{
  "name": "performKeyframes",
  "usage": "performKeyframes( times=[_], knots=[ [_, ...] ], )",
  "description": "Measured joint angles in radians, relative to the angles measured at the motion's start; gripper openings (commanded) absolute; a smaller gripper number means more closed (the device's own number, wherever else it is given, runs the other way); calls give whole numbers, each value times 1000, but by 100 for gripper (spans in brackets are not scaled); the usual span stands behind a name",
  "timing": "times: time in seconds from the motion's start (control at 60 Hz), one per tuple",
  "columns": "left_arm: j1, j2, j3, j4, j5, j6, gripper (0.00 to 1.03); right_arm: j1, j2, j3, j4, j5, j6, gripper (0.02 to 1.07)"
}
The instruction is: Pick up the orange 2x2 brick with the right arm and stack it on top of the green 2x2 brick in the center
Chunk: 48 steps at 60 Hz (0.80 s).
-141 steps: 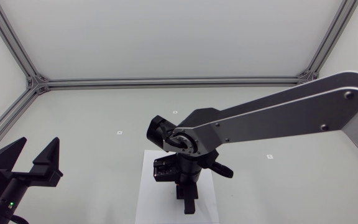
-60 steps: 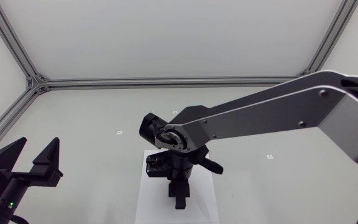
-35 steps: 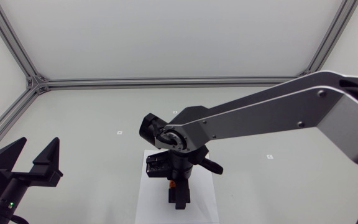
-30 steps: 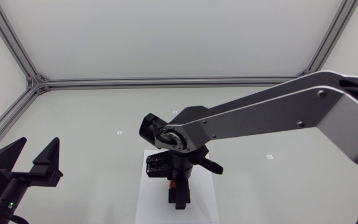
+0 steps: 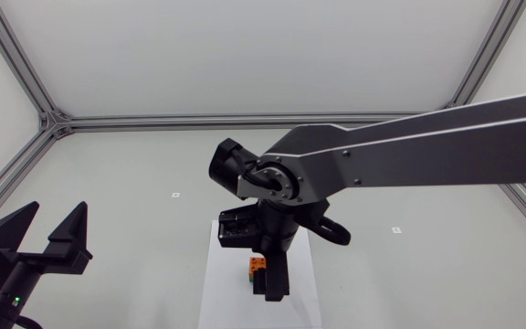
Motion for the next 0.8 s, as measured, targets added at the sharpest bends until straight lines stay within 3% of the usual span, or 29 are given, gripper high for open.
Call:
performKeyframes(
  times=[0.3, 0.8],
  knots=[
    [0, 0, 0, 0, 0, 0, 99, -66, -309, -46, 10, -2, 56, 102],
    [0, 0, 0, 0, 0, 0, 99, -600, -934, -468, 340, 6, 105, 102]
  ],
)
